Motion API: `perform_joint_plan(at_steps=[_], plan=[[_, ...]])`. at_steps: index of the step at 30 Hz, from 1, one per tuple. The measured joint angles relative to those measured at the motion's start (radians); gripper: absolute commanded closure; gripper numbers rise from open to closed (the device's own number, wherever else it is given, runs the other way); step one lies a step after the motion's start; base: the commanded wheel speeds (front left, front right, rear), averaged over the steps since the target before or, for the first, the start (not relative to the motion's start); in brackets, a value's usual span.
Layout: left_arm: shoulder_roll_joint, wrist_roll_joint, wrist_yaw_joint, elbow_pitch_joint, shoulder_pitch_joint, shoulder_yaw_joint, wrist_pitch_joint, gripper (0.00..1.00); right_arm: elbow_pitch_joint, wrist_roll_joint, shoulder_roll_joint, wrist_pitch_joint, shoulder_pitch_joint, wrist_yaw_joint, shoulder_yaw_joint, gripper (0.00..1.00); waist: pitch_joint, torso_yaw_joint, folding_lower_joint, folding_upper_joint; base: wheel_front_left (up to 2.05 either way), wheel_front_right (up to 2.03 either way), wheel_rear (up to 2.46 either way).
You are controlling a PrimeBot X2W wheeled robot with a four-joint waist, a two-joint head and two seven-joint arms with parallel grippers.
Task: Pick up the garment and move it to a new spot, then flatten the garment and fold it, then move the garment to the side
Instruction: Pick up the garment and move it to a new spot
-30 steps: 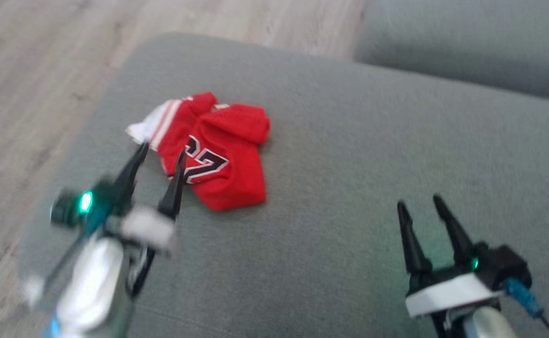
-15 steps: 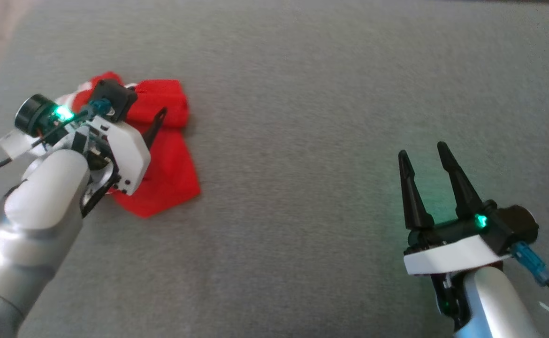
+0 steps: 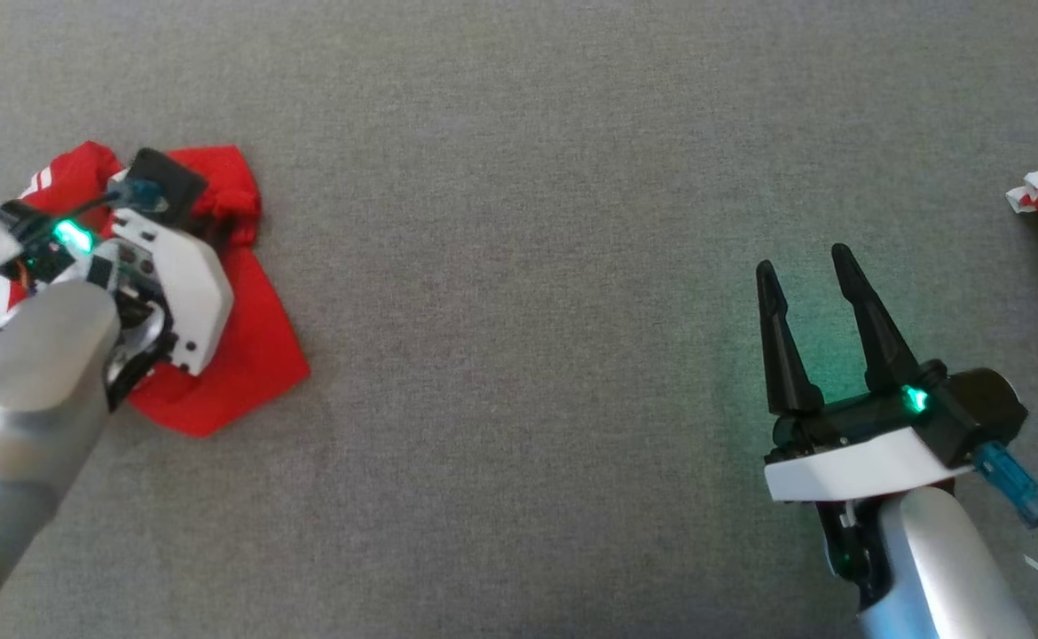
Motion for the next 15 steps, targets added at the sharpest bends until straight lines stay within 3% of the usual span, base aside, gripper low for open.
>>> perform_joint_plan(at_steps=[5, 10, 15], plan=[[-0.007, 0.001, 0.001, 0.048, -0.024, 0.007, -0.199, 1.0, 0.004, 0.0, 0.0, 0.0, 0.0, 0.0, -0.001, 0.0, -0.023, 0.003, -0.0001, 0.0, 0.0, 0.0, 0.0], [-0.063, 0.007, 0.032, 0.054, -0.1, 0.076, -0.466, 1.0, 0.02, 0.0, 0.0, 0.0, 0.002, 0.0, 0.005, 0.0, -0.064, 0.01, -0.0001, 0.0, 0.0, 0.0, 0.0], [-0.1, 0.029, 0.046, -0.035, -0.138, 0.147, -0.508, 1.0, 0.027, 0.009, 0.0, 0.0, 0.003, 0.0, 0.011, 0.0, -0.112, 0.005, -0.0002, 0.0001, 0.0, 0.0, 0.0]])
